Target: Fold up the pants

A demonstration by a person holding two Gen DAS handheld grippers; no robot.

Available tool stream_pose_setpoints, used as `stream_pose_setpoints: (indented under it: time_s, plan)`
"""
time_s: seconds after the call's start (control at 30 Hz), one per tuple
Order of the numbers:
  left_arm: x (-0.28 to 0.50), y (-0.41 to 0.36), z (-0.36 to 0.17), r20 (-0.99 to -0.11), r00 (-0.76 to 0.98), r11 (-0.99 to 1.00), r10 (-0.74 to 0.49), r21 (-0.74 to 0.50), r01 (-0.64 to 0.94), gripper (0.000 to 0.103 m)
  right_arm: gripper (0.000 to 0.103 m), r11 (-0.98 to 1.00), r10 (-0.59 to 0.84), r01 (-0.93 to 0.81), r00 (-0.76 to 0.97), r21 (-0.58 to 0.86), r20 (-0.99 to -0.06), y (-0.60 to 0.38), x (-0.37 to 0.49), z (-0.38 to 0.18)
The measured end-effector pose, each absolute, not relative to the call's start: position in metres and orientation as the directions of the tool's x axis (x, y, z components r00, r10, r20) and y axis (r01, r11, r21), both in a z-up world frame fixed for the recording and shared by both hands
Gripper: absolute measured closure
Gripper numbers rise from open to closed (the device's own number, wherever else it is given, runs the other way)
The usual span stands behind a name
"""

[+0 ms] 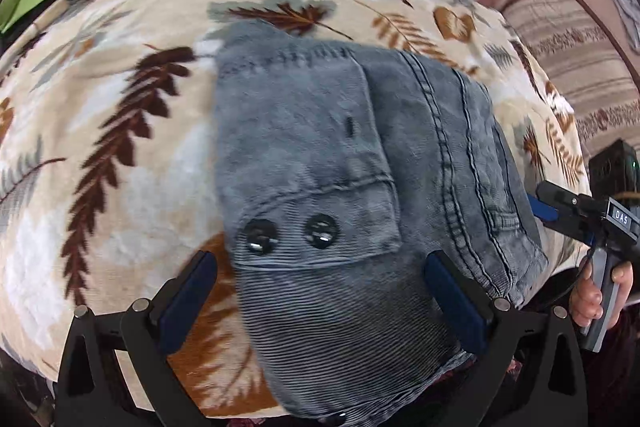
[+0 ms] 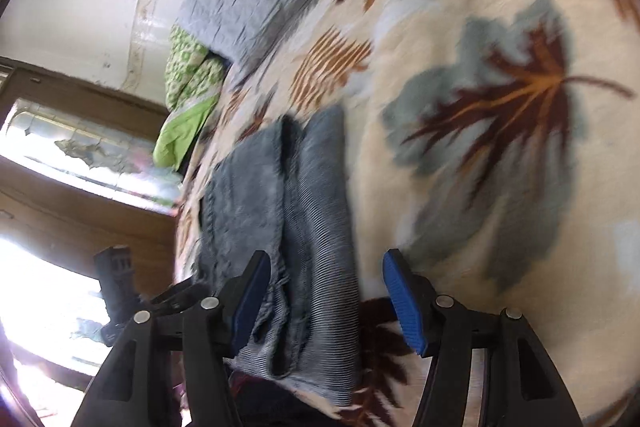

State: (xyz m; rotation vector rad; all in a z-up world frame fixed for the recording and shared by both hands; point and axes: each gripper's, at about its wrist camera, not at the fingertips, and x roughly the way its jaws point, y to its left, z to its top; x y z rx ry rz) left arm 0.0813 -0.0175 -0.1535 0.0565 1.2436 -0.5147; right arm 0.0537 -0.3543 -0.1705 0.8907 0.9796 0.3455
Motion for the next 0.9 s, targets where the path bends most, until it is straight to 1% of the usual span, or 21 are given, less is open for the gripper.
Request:
stream_pose_setpoints:
  time_s: [0.23, 0.33, 0.4, 0.47, 0.5, 0.6, 0.67, 0.7, 0.73, 0.77, 0.8, 0.83, 0.9]
  plan:
    - [0.085, -0.025, -0.158, -0.904, 0.198, 0.868, -0.379, -0.273, 0.415, 0.000, 0.035, 0.654, 0.633, 0.058, 0.505, 0.755, -0.587, -0.324, 0.064, -0.165]
    - [0.086, -0.027, -0.157, -0.902, 0.198, 0.866, -0.384, -0.277, 0.416, 0.001, 0.035, 0.613, 0.681, 0.029, 0.488, 0.789, -0.546, -0.312, 0.072, -0.166]
    - [0.085, -0.028, -0.155, -0.899, 0.208, 0.867, -0.385, -0.275, 0.416, 0.004, 0.035, 0.685, 0.635, 0.000, 0.491, 0.729, -0.597, -0.298, 0.073, -0.160]
    - [0.083, -0.028, -0.154, -0.895, 0.220, 0.868, -0.388, -0.274, 0.415, 0.007, 0.037, 0.737, 0.592, -0.026, 0.505, 0.675, -0.628, -0.284, 0.073, -0.153]
    - [0.082, -0.027, -0.152, -0.892, 0.227, 0.868, -0.390, -0.273, 0.415, 0.010, 0.039, 0.758, 0.573, -0.035, 0.514, 0.652, -0.639, -0.279, 0.072, -0.150]
    - [0.080, -0.027, -0.149, -0.890, 0.245, 0.872, -0.384, -0.263, 0.413, 0.017, 0.052, 0.828, 0.500, -0.070, 0.541, 0.557, -0.676, -0.266, 0.068, -0.142]
    - [0.079, -0.027, -0.145, -0.886, 0.260, 0.875, -0.385, -0.260, 0.408, 0.024, 0.058, 0.855, 0.467, -0.099, 0.572, 0.509, -0.674, -0.260, 0.062, -0.134]
    - [0.078, -0.025, -0.143, -0.884, 0.267, 0.877, -0.384, -0.259, 0.404, 0.030, 0.062, 0.862, 0.459, -0.114, 0.589, 0.494, -0.665, -0.258, 0.060, -0.130]
    - [0.077, -0.025, -0.141, -0.883, 0.274, 0.880, -0.380, -0.255, 0.401, 0.036, 0.064, 0.865, 0.454, -0.124, 0.604, 0.486, -0.655, -0.257, 0.057, -0.126]
    - [0.077, -0.025, -0.139, -0.883, 0.279, 0.882, -0.377, -0.250, 0.400, 0.040, 0.065, 0.866, 0.452, -0.135, 0.622, 0.481, -0.640, -0.255, 0.055, -0.122]
    - [0.076, -0.024, -0.136, -0.883, 0.289, 0.884, -0.370, -0.240, 0.400, 0.048, 0.067, 0.868, 0.449, -0.146, 0.638, 0.474, -0.626, -0.253, 0.053, -0.117]
    - [0.075, -0.024, -0.133, -0.882, 0.295, 0.885, -0.368, -0.235, 0.402, 0.051, 0.068, 0.874, 0.441, -0.157, 0.651, 0.459, -0.617, -0.250, 0.051, -0.113]
    - [0.072, -0.024, -0.127, -0.876, 0.309, 0.882, -0.369, -0.227, 0.412, 0.055, 0.068, 0.888, 0.424, -0.178, 0.676, 0.425, -0.603, -0.242, 0.049, -0.106]
